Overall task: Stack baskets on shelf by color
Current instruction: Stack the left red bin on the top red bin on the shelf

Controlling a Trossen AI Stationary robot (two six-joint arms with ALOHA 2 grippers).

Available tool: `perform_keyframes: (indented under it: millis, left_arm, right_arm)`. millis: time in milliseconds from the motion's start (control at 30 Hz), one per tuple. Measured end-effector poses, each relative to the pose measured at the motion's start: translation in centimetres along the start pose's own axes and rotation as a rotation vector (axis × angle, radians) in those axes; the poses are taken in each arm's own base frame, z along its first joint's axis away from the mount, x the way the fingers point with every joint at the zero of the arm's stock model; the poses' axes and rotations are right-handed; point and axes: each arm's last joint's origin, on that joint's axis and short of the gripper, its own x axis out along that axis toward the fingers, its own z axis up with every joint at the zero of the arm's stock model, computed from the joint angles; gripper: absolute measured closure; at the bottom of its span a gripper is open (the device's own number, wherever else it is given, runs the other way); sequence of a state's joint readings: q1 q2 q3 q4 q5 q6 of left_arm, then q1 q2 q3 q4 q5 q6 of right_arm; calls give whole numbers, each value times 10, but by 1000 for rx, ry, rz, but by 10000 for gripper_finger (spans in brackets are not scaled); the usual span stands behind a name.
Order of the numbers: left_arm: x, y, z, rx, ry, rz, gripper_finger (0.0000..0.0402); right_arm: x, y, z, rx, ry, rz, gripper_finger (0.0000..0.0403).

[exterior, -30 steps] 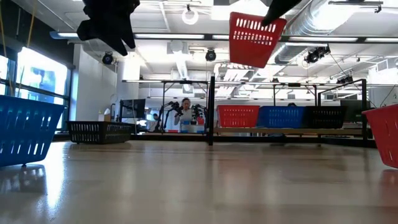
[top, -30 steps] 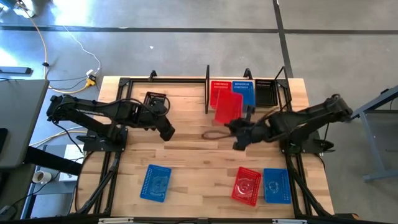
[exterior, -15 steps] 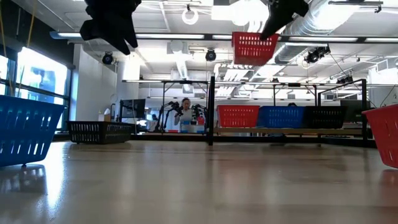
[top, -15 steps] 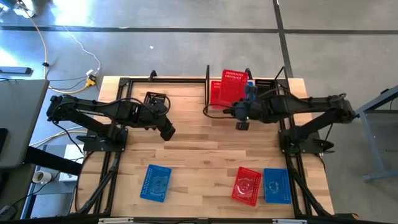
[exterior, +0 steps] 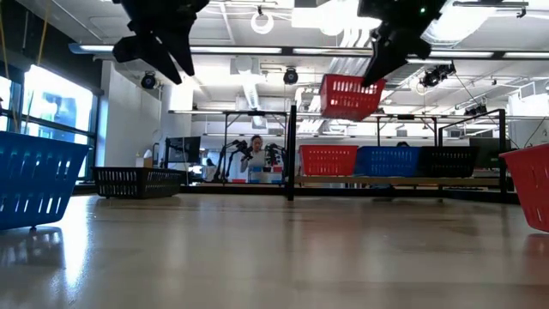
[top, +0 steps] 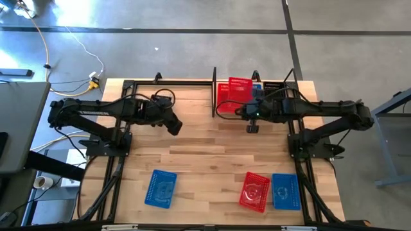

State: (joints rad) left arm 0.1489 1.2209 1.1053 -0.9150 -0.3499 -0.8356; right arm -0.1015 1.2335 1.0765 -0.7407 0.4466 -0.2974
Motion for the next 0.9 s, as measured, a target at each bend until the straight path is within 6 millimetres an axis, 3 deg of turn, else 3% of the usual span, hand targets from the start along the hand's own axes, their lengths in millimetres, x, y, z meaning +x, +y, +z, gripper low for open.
perform_keyframes:
  millis: [433, 633, 900]
  left_arm:
    - [5, 11, 10, -83, -9, 34, 255]
    - [6, 14, 13, -119, -13, 43, 255]
    - [6, 14, 13, -124, -17, 48, 255]
  right_arm:
    - [44, -28, -1, 6, -48, 8, 403]
    - [69, -22, 0, -61, 2, 53, 403]
    - [81, -18, 0, -60, 20, 63, 403]
